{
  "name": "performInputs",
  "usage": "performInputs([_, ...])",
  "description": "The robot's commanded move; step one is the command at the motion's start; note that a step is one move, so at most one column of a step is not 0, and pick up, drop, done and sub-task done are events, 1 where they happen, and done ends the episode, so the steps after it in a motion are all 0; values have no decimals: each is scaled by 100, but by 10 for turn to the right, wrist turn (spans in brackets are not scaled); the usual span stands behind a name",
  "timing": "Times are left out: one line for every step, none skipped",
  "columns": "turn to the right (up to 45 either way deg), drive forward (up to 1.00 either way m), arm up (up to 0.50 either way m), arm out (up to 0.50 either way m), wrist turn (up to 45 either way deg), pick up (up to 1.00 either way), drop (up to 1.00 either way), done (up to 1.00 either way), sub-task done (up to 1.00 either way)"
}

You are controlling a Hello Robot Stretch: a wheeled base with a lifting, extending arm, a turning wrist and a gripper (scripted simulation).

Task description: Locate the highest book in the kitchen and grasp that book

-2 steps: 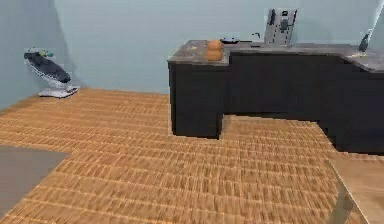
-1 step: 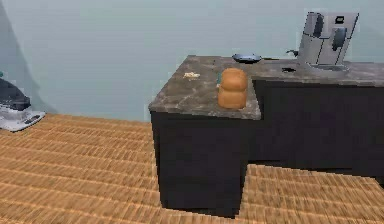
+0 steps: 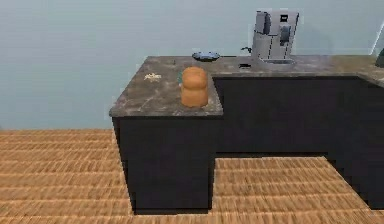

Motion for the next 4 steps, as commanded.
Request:
performInputs([0, 10, 0, 0, 0, 0, 0, 0, 0])
performInputs([300, 0, 0, 0, 0, 0, 0, 0, 0])
performInputs([0, 55, 0, 0, 0, 0, 0, 0, 0])
performInputs([-450, 0, 0, 0, 0, 0, 0, 0, 0])
